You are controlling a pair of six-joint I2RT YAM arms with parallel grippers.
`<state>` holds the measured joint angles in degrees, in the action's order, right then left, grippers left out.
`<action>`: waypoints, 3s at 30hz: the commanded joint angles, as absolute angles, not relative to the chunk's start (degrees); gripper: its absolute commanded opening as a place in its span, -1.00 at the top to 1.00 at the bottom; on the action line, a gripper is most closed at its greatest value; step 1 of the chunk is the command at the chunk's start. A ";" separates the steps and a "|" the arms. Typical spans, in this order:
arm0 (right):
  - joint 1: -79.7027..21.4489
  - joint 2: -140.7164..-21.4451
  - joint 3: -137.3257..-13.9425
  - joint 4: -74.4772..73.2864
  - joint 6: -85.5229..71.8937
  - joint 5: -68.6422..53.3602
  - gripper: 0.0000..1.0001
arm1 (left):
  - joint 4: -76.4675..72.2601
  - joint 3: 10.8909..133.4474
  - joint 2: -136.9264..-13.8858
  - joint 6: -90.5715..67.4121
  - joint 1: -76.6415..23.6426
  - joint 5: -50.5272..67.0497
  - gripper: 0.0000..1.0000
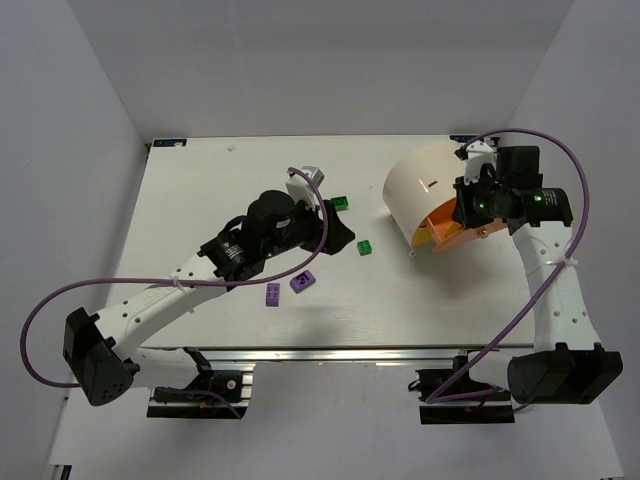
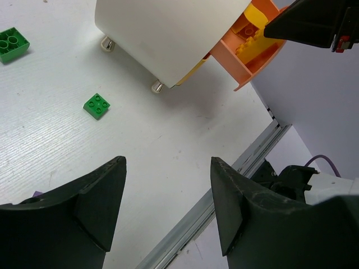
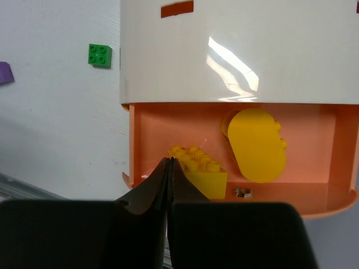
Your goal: Sort the legos into containers by color
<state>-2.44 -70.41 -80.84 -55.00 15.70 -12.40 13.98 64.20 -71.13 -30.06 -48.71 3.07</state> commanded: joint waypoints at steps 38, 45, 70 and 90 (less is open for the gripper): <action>-1.41 -57.04 -80.16 -58.61 8.53 11.24 1.00 | 14.50 59.94 -64.69 -30.50 -47.99 -2.73 -0.45; -1.32 -59.58 -74.27 -57.66 5.98 9.23 1.00 | 14.59 60.29 -65.13 -29.80 -47.99 -2.37 -0.45; -1.32 -60.02 -56.17 -21.37 6.94 -3.51 1.00 | 17.40 58.54 -60.91 -31.38 -47.99 -5.80 -0.47; -1.06 -56.08 -54.24 -27.76 14.59 -13.10 0.79 | 18.02 58.45 -61.61 -32.17 -47.99 -6.94 -0.54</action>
